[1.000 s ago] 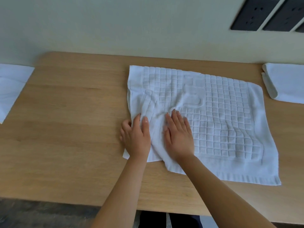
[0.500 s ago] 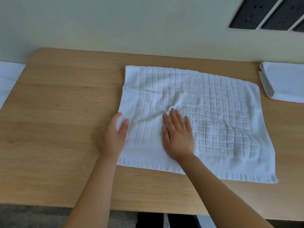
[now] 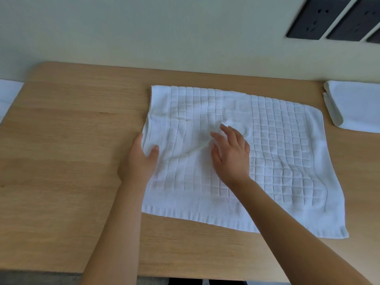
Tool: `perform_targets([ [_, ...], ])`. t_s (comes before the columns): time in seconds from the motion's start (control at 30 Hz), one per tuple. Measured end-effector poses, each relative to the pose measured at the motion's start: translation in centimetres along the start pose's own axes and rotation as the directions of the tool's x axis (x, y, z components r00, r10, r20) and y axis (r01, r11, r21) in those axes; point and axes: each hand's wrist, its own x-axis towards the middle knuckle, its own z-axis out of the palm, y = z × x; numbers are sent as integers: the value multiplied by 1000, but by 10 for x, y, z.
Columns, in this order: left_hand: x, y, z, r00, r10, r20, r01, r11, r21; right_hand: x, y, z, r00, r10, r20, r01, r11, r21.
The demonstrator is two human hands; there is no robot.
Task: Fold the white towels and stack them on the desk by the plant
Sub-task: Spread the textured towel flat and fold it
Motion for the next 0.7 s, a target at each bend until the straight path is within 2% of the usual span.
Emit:
perform_targets([
  [0.1,20,20,1,997,6,-76,-17,988,-151,21,0,1,999,-25,47,24,999,27],
  [0.17,36,33,4,994,-18,-112,-1,987,-163,38,-5,3,996,-58,72,54,997,47],
  [0.33,70,51,19,970,-50,-237,47,999,-18,92,-21,18,984,-95,150,85,994,71],
  [0.4,76,55,24,963,-49,-264,57,998,23,113,-26,28,970,-150,190,142,988,59],
  [0.5,75,49,30,935,47,-352,-21,997,78,146,-36,43,940,-235,246,233,972,40],
  [0.6,73,43,30,894,113,-435,-93,993,67,176,-46,62,888,-331,320,342,939,23],
  [0.7,74,43,28,899,90,-429,-77,996,48,195,-51,79,858,-352,374,379,925,1],
])
